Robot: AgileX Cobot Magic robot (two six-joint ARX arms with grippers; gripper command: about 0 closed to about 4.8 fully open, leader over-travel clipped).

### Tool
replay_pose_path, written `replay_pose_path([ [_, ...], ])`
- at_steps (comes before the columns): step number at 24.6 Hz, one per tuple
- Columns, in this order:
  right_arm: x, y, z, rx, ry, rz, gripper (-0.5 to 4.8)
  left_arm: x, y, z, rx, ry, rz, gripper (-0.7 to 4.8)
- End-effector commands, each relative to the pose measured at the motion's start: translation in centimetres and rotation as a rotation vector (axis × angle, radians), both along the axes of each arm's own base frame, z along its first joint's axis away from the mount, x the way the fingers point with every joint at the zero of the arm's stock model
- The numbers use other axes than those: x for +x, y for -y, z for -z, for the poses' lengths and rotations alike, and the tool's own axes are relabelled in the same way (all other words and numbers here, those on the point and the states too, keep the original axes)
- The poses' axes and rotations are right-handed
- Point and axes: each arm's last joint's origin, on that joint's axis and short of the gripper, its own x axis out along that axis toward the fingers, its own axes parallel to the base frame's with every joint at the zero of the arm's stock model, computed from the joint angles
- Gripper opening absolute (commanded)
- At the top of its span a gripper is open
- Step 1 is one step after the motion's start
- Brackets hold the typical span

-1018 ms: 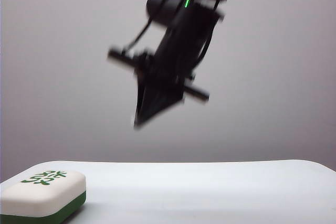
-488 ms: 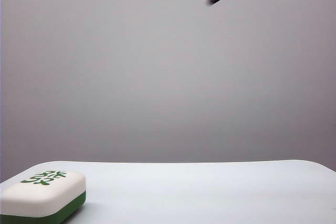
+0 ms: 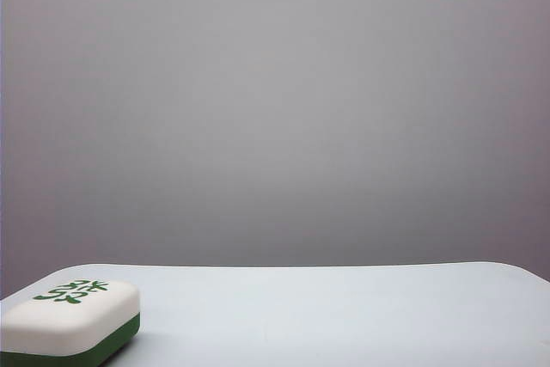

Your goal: Move the foam mahjong from the right side of the table to the left side of the table.

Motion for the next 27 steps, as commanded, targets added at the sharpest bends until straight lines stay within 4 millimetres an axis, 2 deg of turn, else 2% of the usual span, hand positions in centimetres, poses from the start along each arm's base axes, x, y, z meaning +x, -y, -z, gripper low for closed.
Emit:
replay_pose_path([
  [1,-2.2,0.5,2.0,0.014,0.046,0.019,-0.05,0.4,0.1,-0.1,-0.092,0.064,-0.022,-0.05],
  [4,-4.3,0.9,3.9,0.081,0.112,0.079,-0.05,0.8,0.1,0.5,-0.097,0.098,-0.021,-0.05],
  [6,-6.6,1.4,6.0,0.133,0.229,0.148,-0.05,1.0,0.1,1.6,-0.102,0.126,-0.019,-0.05],
  [11,-8.9,1.9,7.7,0.158,0.318,0.227,-0.05,0.9,0.1,3.9,-0.108,0.187,-0.016,-0.05],
  [13,-9.8,2.2,9.0,0.18,0.368,0.28,-0.05,0.6,0.1,5.6,-0.119,0.231,-0.007,-0.05],
  [19,-9.7,2.3,11.7,0.177,0.38,0.309,-0.05,1.0,0.1,6.8,-0.113,0.242,-0.013,-0.05],
  [21,-9.4,2.3,12.9,0.172,0.377,0.311,-0.05,1.2,0.2,7.2,-0.096,0.259,-0.009,-0.05],
  [22,-9.0,2.2,14.1,0.167,0.36,0.309,-0.05,1.4,0.2,7.6,-0.083,0.272,-0.013,-0.05],
  [27,-8.2,2.1,16.5,0.131,0.329,0.298,-0.05,1.9,0.0,8.7,-0.055,0.263,-0.104,-0.05],
])
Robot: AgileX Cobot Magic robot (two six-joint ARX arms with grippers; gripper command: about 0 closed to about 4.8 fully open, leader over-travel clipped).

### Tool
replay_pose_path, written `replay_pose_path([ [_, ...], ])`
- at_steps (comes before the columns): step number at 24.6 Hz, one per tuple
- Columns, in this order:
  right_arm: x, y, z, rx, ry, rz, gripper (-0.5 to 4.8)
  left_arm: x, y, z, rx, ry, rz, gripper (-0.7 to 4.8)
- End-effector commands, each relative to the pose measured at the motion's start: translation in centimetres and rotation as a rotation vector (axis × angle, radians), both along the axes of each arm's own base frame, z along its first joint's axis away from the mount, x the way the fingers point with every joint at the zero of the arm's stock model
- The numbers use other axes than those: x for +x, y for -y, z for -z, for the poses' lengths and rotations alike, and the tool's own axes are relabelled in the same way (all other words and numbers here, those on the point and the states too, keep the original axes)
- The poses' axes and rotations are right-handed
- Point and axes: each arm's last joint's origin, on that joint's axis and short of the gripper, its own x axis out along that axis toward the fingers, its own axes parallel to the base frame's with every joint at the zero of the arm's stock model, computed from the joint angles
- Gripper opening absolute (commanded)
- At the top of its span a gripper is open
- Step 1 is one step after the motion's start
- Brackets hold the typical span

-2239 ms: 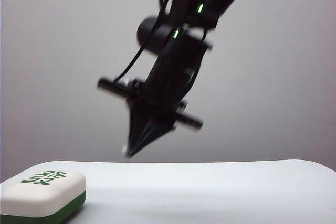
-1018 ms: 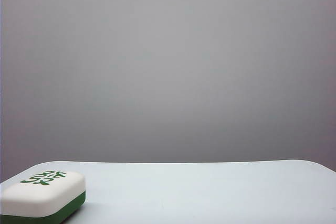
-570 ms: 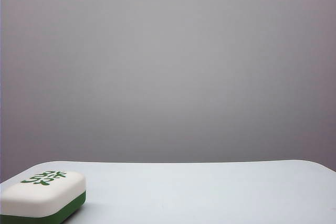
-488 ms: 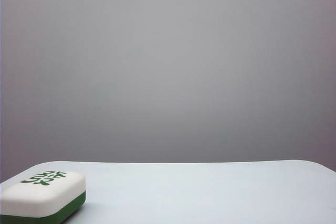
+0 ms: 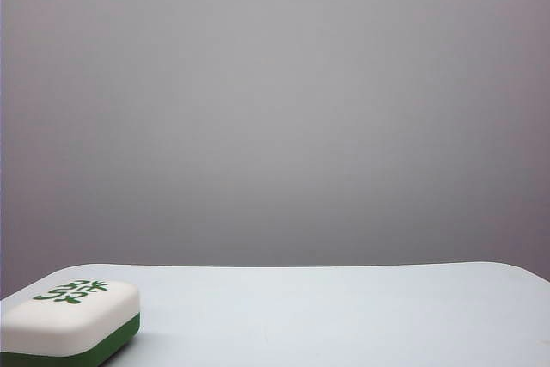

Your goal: Move the foam mahjong from the right side of the table to the left side of the table.

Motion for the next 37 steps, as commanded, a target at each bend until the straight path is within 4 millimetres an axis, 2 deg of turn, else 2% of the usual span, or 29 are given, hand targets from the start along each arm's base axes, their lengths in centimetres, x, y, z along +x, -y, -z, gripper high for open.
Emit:
replay_pose_path([
  [1,0.4,-0.1,0.8,-0.038,0.024,-0.006,-0.05,0.3,-0.2,0.6,0.015,0.003,-0.078,-0.05],
  [5,0.8,-0.1,2.7,-0.116,-0.001,-0.023,-0.05,0.5,-0.2,1.6,0.019,-0.027,-0.073,-0.05],
  [12,0.8,-0.2,3.8,-0.213,-0.089,-0.044,-0.05,0.5,-0.2,2.6,0.056,-0.101,-0.07,-0.03],
  [17,0.8,-0.2,3.9,-0.212,-0.09,-0.047,-0.05,0.9,-0.1,3.8,0.102,-0.071,-0.066,-0.03],
  [20,0.8,-0.2,3.8,-0.212,-0.087,-0.051,-0.05,0.9,-0.1,4.5,0.094,-0.12,-0.064,-0.03],
  [37,0.8,-0.2,3.8,-0.212,-0.087,-0.05,-0.05,0.9,-0.1,4.5,0.095,-0.117,-0.063,-0.03],
])
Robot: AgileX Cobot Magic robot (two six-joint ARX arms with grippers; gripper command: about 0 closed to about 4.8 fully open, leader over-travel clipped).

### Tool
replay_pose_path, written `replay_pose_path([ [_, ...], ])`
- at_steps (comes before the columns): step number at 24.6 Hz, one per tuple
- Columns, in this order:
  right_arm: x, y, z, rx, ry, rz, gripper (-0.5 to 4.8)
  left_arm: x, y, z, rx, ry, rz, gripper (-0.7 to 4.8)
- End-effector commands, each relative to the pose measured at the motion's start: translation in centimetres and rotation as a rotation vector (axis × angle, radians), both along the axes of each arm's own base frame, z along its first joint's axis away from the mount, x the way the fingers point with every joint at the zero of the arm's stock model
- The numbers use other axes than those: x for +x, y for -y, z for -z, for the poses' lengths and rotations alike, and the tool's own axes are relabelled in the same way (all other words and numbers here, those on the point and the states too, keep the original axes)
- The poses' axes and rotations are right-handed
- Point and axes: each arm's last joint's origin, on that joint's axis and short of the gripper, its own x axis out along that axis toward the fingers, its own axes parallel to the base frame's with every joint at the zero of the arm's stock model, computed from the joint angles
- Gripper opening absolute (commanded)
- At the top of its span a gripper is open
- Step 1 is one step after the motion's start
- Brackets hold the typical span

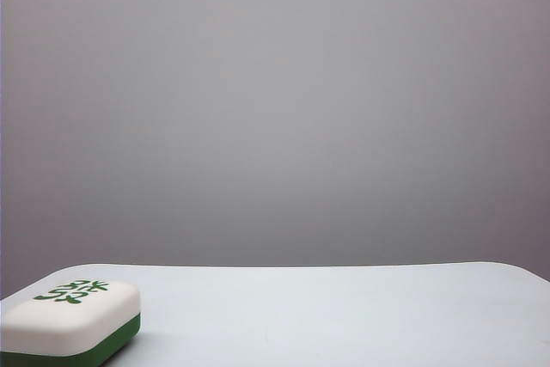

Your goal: Move the foam mahjong from the right side of the table to the left side of the table.

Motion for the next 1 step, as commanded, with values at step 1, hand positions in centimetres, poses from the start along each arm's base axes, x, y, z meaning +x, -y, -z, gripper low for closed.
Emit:
replay_pose_path([
  [1,0.04,-0.01,0.17,-0.003,-0.001,-0.002,-0.05,0.0,0.0,0.11,-0.002,-0.009,-0.001,-0.03],
])
